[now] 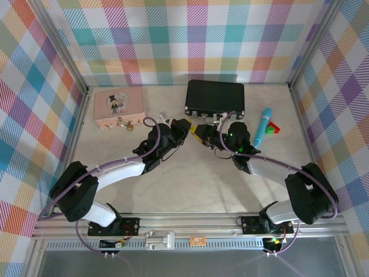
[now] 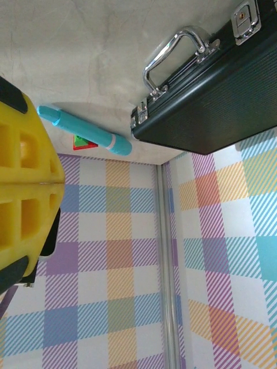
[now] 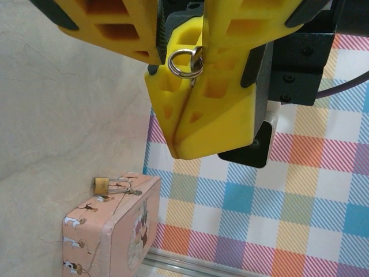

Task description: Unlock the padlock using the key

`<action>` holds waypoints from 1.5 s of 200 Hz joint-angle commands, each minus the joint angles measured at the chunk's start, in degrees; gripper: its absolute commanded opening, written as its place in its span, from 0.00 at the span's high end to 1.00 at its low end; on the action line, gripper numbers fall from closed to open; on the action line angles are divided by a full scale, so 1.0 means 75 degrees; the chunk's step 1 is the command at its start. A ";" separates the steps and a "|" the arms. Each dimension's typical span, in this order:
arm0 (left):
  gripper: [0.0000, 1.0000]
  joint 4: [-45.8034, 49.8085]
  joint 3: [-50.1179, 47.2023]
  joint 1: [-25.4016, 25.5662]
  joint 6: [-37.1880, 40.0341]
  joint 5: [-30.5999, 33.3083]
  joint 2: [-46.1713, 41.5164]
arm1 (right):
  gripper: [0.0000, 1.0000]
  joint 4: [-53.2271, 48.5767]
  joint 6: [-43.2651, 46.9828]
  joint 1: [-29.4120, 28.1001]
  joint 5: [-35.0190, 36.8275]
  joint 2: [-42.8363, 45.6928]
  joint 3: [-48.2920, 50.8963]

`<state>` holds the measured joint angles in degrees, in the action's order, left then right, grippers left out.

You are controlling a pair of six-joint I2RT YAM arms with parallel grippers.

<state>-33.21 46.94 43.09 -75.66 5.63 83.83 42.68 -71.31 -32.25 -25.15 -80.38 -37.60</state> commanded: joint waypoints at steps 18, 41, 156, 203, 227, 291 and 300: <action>1.00 -0.0359 0.0082 0.0076 -0.0084 -0.0244 0.0021 | 0.77 0.0886 -0.0154 -0.0036 -0.0072 -0.0257 -0.0065; 1.00 -0.0358 0.0050 0.0118 -0.0144 -0.0270 0.0049 | 0.77 0.1205 -0.0306 -0.0036 -0.0040 -0.0379 -0.0046; 1.00 -0.0373 -0.0035 0.0287 -0.0256 -0.0498 0.0130 | 0.69 0.1518 -0.0345 0.0068 0.0034 -0.0792 -0.0358; 1.00 -0.0333 -0.0179 0.0281 -0.0388 -0.0604 0.0151 | 0.88 0.1830 -0.0343 0.0128 -0.0024 -0.0937 -0.0393; 1.00 -0.0257 -0.0197 0.0277 -0.0312 -0.0592 0.0099 | 0.98 0.1712 -0.0221 0.0134 -0.0046 -0.0891 -0.0340; 1.00 0.1420 0.0260 0.0057 0.2147 -0.0107 -0.0517 | 1.00 -0.0483 0.1154 0.0208 0.0054 0.0103 -0.0235; 1.00 0.1881 0.0419 0.0063 0.2601 0.0043 -0.0638 | 1.00 -0.0660 0.1201 0.0217 0.0013 0.0140 -0.0214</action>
<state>-28.60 47.03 43.07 -68.75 5.80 82.72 43.22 -67.85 -31.35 -27.00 -81.73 -37.71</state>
